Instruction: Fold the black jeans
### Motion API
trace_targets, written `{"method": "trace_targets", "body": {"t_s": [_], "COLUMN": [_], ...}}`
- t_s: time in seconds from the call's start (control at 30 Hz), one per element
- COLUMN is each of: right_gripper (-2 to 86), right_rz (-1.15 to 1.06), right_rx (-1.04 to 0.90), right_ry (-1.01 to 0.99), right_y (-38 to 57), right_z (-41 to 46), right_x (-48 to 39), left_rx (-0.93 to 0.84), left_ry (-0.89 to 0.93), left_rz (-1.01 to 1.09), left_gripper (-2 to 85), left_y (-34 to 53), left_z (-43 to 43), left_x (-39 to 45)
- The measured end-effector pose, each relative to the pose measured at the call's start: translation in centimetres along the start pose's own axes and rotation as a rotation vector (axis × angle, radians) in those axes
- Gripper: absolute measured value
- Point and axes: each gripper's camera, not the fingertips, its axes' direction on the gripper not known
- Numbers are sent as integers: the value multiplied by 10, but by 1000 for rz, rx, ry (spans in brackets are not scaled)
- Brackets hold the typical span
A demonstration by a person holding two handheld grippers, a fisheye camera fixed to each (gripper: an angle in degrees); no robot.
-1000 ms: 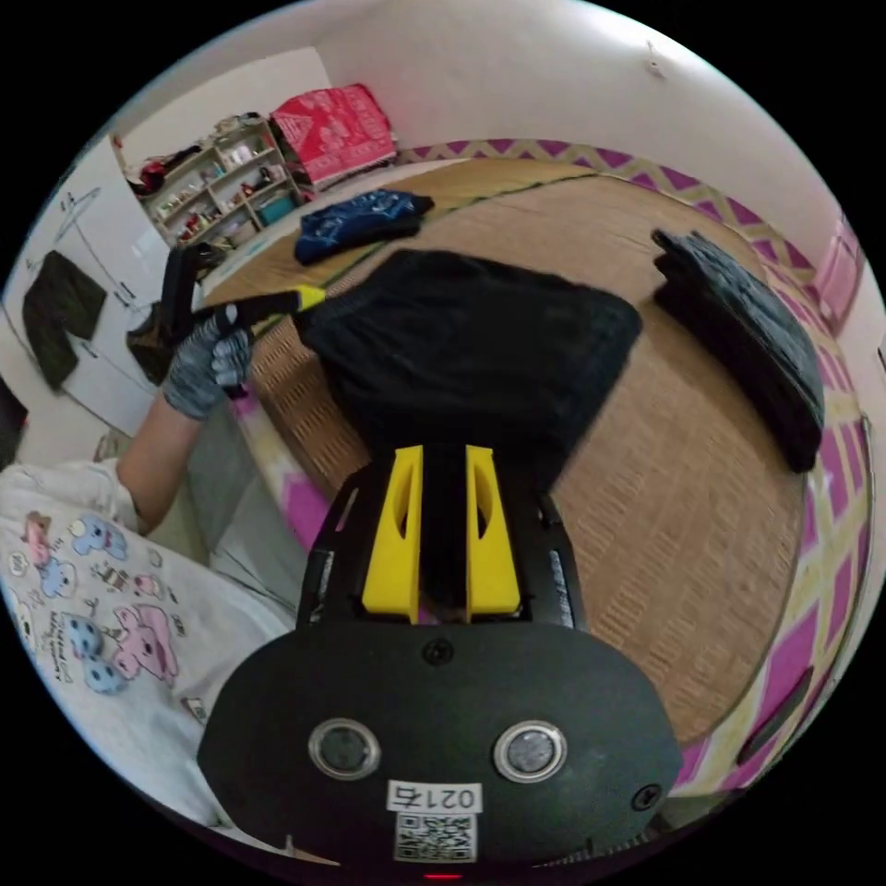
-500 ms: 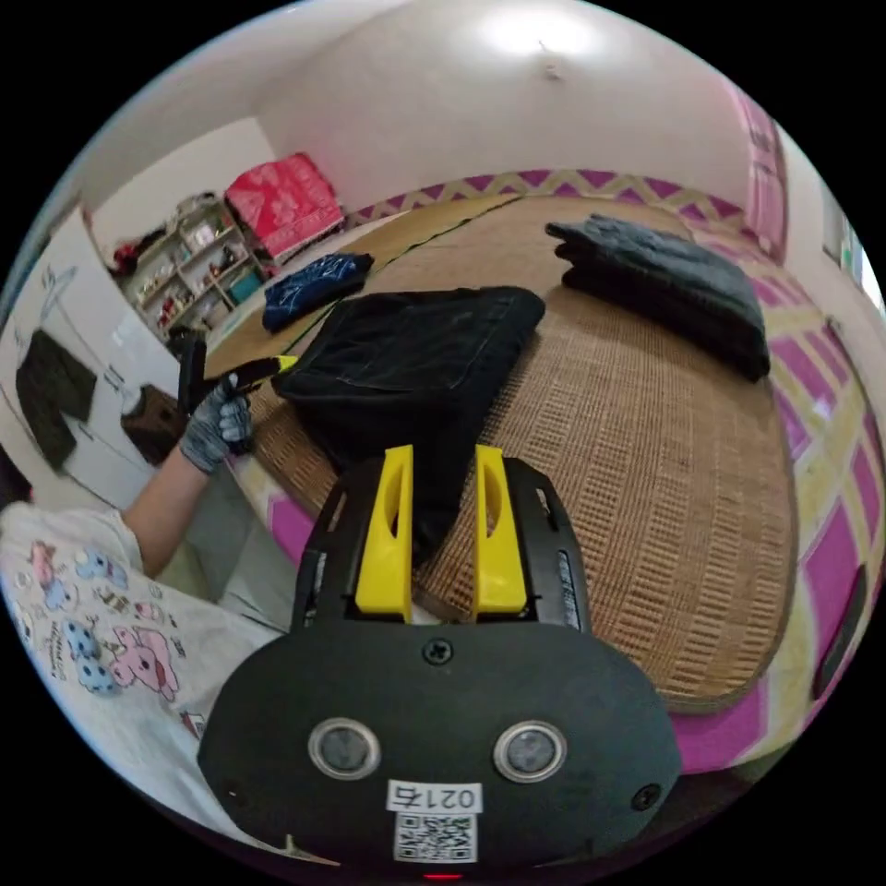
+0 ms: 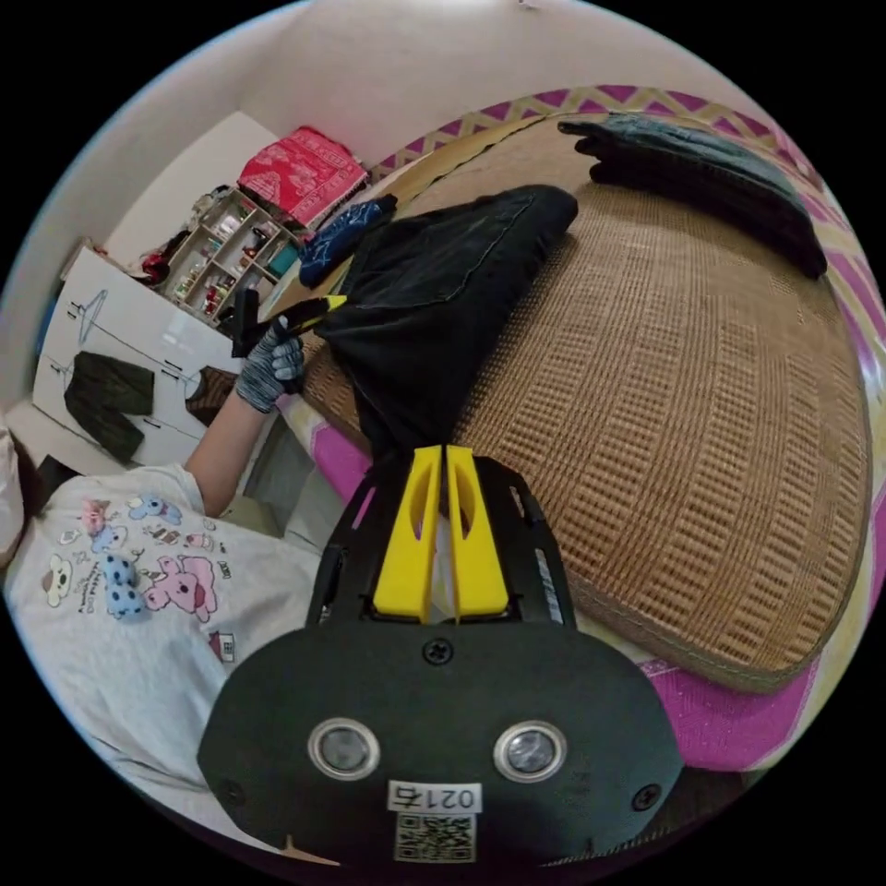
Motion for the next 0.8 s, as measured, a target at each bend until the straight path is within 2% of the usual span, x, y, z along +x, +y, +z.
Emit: {"method": "trace_targets", "body": {"t_s": [0.07, 0.13, 0.17, 0.3, 0.4, 0.57, 0.63, 0.8], "right_gripper": [67, 93, 104, 128, 137, 118, 100, 65], "right_rz": [39, 83, 127, 250, 287, 263, 260, 178], "right_rx": [127, 185, 211, 219, 153, 35, 5, -34], "right_ry": [-6, -62, -105, -304, -402, -459, -451, -355], "right_y": [-13, -31, -43, -83, -109, -151, -159, -177], "right_z": [-26, -35, -36, -20, 1, 26, 29, 14], "right_x": [16, 36, 53, 108, 132, 135, 136, 113], "left_rx": [118, 182, 165, -25, -104, -255, -307, -275], "left_ry": [42, 31, 18, 89, 144, 188, 168, 190], "left_rz": [28, -47, -76, -176, -176, -134, -147, -117], "left_gripper": [-6, 2, 5, 122, 146, 135, 101, 59], "left_y": [-4, -14, -19, -47, -61, -89, -98, -104], "left_z": [-20, -38, -39, -25, -20, -7, -1, -12], "left_x": [-1, -17, -23, -63, -76, -78, -80, -72]}}
